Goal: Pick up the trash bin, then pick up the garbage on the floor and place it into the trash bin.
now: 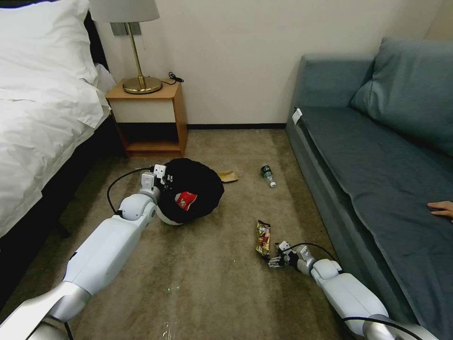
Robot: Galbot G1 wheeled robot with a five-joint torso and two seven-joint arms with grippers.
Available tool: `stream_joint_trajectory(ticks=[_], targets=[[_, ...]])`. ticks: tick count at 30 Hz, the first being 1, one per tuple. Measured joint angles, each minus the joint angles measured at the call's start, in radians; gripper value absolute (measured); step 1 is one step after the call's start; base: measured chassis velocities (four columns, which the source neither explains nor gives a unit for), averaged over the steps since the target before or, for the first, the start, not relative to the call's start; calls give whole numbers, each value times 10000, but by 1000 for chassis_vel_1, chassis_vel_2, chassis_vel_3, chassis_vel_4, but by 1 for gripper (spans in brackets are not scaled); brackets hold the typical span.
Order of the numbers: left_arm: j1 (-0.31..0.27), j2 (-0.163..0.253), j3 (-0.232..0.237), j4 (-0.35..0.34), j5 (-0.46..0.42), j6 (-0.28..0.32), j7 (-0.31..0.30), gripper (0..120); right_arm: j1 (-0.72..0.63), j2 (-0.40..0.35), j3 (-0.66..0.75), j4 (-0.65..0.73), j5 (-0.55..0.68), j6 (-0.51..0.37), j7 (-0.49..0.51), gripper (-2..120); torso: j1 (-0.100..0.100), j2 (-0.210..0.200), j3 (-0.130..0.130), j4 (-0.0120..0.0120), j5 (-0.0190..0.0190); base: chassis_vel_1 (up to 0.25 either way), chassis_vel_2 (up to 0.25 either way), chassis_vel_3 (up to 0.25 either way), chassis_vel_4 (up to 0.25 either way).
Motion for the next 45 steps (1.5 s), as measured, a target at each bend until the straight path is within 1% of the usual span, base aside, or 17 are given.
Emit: stream_joint_trajectory(ticks=[14,21,23,29,30,31,32,33,35,36,39,40,41,42,43,44,45], targets=[[21,-134,41,27,33,0,-73,5,127,311,-292,-39,59,-11,185,99,1,0,0,1,-1,0,0,0,0],[10,-250,15,171,66,-36,-77,5,370,596,-495,-448,199,98,187,98,1,0,1,0,0,0,0,0,0],[-15,-310,-19,270,98,-95,-61,5,539,889,-592,-729,208,116,187,98,1,0,0,2,0,0,0,0,0],[-6,-269,-74,352,105,-172,2,5,681,1145,-626,-1310,194,194,166,98,0,0,1,-1,0,0,0,0,0],[-6,-268,-81,372,107,-185,21,5,699,1165,-617,-1360,196,195,162,96,1,0,0,0,0,0,0,0,0],[-6,-270,-92,395,110,-194,39,5,718,1178,-614,-1406,200,196,151,91,1,-1,0,1,-1,0,0,0,0],[-6,-270,-92,395,110,-194,39,5,718,1178,-614,-1406,200,196,151,91,1,-1,0,1,-1,0,0,0,0],[-12,-281,-95,430,113,-210,44,5,732,1179,-613,-1439,208,196,122,85,1,0,0,1,0,0,0,0,0],[-19,-291,-95,447,115,-221,54,5,740,1180,-614,-1456,219,196,104,82,1,0,0,1,0,0,0,0,0],[-49,-317,-95,492,121,-232,73,5,768,1196,-611,-1532,244,195,71,76,1,0,0,-1,-1,0,0,0,0],[-58,-324,-95,500,121,-234,77,5,781,1205,-606,-1567,250,196,57,73,1,0,0,-1,-1,0,0,0,0],[-77,-333,-93,507,122,-238,88,5,795,1221,-581,-1629,258,197,33,62,1,0,0,0,-1,0,0,0,0],[-87,-338,-88,508,123,-243,91,5,797,1235,-554,-1667,262,198,16,57,1,0,0,0,-1,0,0,0,0],[-87,-338,-88,508,123,-243,91,5,797,1235,-554,-1667,262,198,16,57,1,0,0,0,-1,0,0,0,0],[-102,-338,-76,508,122,-249,93,5,793,1242,-513,-1690,264,200,-18,49,0,-1,0,0,0,0,0,0,0],[-105,-338,-76,508,121,-252,93,5,784,1242,-496,-1694,266,203,-38,44,0,0,0,0,0,0,0,0,0],[-105,-338,-76,508,121,-252,93,5,784,1242,-496,-1694,266,203,-38,44,0,0,0,0,0,0,0,0,0]])
